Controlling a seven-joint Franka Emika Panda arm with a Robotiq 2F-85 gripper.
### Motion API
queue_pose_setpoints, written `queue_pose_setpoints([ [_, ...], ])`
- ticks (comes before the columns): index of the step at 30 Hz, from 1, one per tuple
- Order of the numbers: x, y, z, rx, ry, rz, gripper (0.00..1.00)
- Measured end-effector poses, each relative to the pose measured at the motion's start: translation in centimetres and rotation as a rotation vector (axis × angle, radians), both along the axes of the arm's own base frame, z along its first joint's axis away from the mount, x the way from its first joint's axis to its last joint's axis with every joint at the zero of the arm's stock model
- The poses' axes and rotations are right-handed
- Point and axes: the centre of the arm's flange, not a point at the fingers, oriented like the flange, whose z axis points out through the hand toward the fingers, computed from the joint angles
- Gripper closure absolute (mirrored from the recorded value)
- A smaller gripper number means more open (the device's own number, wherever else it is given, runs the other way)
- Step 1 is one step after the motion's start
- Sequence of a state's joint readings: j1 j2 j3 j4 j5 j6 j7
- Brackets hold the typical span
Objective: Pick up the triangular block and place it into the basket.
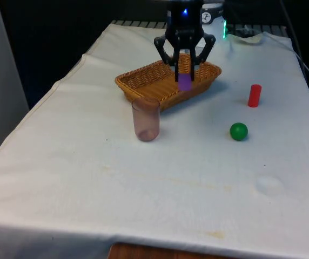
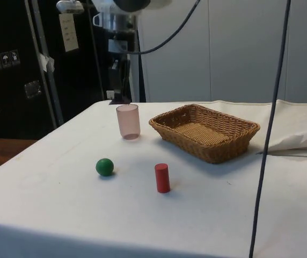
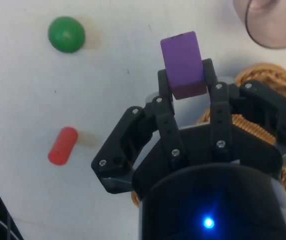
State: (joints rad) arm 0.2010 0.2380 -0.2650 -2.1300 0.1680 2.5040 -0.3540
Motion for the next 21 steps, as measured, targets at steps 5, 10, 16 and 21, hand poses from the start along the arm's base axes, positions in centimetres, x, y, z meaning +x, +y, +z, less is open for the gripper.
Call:
queue_pose_setpoints([
  [5, -2.0, -1.1, 0.7, 0.007, -0.004, 0.004, 0.67],
  [10, -3.3, -1.8, 1.0, 0.012, -0.005, 0.007, 0.67],
  [16, -5.0, -2.9, 0.9, 0.014, -0.012, 0.011, 0.67],
  [21, -6.7, -4.2, -0.2, 0.004, -0.023, 0.014, 0.67],
])
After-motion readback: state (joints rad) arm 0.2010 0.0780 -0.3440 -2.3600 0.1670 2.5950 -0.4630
